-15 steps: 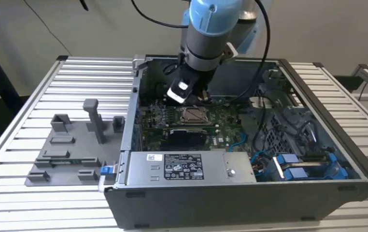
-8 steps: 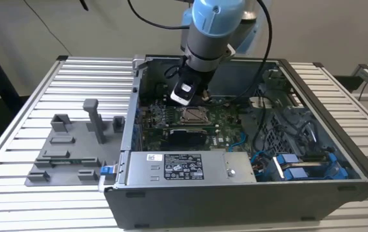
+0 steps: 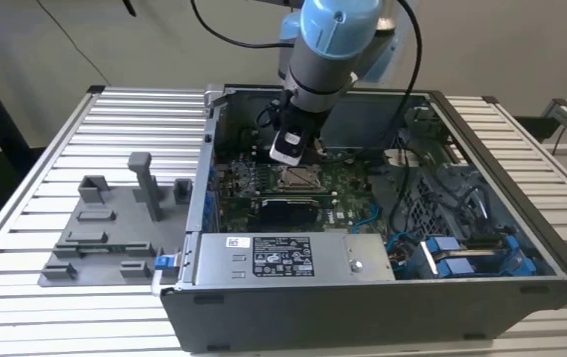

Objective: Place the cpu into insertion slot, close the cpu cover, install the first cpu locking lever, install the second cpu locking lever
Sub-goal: 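Install the first cpu locking lever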

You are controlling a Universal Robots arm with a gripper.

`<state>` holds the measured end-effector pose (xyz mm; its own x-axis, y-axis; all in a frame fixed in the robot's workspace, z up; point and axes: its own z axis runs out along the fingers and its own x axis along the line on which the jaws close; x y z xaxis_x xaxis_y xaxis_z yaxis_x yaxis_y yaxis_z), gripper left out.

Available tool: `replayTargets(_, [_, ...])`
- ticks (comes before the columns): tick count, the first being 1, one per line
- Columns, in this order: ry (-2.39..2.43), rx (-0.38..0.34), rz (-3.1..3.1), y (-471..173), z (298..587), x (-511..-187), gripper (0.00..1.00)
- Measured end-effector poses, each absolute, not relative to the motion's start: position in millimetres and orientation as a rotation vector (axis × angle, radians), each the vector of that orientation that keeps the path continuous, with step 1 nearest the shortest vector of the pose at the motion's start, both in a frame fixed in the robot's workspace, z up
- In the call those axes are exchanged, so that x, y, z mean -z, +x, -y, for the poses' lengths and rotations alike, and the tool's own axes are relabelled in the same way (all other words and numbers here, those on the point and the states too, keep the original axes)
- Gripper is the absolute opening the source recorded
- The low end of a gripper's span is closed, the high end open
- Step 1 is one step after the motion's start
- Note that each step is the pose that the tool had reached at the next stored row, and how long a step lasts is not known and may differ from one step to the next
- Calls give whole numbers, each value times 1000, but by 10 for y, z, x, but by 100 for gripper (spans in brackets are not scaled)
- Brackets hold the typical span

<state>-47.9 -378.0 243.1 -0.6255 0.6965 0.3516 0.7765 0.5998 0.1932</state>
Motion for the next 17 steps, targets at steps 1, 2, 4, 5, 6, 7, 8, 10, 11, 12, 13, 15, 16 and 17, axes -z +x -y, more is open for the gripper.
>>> replayTargets(1, [-1197, 482, 2595, -479, 3775, -2431, 11])
replayTargets(2, [-1182, 478, 2600, -480, 3767, -2431, 11])
replayTargets(4, [-1153, 468, 2613, -481, 3753, -2434, 11])
replayTargets(5, [-1141, 460, 2620, -484, 3750, -2439, 11])
replayTargets(6, [-1126, 449, 2629, -486, 3749, -2446, 11])
replayTargets(7, [-1111, 438, 2638, -487, 3750, -2452, 11])
replayTargets(8, [-1095, 428, 2647, -489, 3749, -2458, 11])
replayTargets(10, [-1061, 411, 2663, -489, 3749, -2467, 11])
replayTargets(11, [-1041, 408, 2671, -490, 3749, -2468, 11])
replayTargets(12, [-1026, 407, 2678, -490, 3749, -2469, 11])
replayTargets(13, [-1008, 405, 2685, -489, 3749, -2470, 11])
replayTargets(15, [-966, 399, 2700, -489, 3749, -2474, 11])
replayTargets(16, [-946, 396, 2708, -489, 3749, -2476, 11])
replayTargets(17, [-929, 394, 2715, -490, 3749, -2477, 11])
